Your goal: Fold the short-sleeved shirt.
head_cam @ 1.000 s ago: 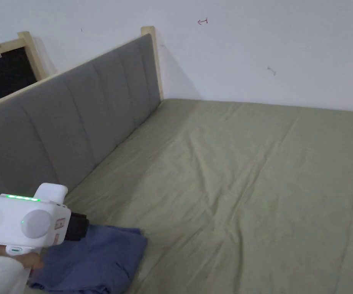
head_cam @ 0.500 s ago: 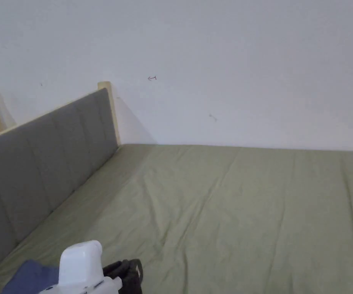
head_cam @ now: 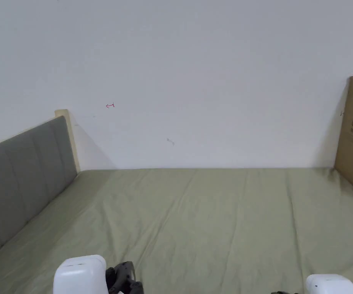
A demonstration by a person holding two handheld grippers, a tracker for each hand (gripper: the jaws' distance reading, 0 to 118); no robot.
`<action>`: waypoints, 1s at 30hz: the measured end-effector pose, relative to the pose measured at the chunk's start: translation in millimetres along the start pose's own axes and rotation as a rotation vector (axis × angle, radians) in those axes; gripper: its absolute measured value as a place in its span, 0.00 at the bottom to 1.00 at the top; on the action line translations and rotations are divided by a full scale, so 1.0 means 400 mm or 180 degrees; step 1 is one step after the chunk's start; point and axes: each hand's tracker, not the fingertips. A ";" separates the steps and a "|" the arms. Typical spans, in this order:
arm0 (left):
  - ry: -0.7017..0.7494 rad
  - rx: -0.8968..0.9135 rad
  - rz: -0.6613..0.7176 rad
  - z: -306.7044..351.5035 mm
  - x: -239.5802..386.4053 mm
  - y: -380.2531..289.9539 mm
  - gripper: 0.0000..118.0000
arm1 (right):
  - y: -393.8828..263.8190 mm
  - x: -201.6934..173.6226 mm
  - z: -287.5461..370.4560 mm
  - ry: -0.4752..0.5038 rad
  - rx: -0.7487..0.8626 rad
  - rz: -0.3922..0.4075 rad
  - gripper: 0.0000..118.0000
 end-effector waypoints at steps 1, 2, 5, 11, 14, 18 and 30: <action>0.0024 0.0040 -0.0030 0.004 0.013 -0.002 0.39 | 0.003 -0.004 0.011 -0.0099 0.0120 0.0053 0.25; 0.0040 0.0071 -0.0095 0.005 0.023 -0.004 0.63 | 0.007 -0.005 0.020 -0.0166 0.0213 0.0048 0.41; -0.0021 0.0101 -0.0168 0.015 0.040 -0.009 0.92 | 0.018 0.001 0.037 -0.0195 0.0296 0.0022 0.77; -0.0083 0.0252 -0.0078 0.042 0.061 0.034 0.94 | 0.024 0.014 0.062 -0.0158 0.0570 -0.0030 0.88; -0.0273 0.0060 0.0005 0.032 0.053 0.037 0.98 | 0.030 0.021 0.072 -0.0093 0.0605 -0.0141 0.94; 0.0168 -0.0365 -0.0147 0.025 0.073 0.052 0.91 | 0.042 0.016 0.084 -0.0306 0.0724 -0.0008 0.94; 0.0248 -0.0100 -0.0299 0.036 0.100 0.072 0.89 | 0.059 0.015 0.084 -0.0360 0.0710 0.0010 0.94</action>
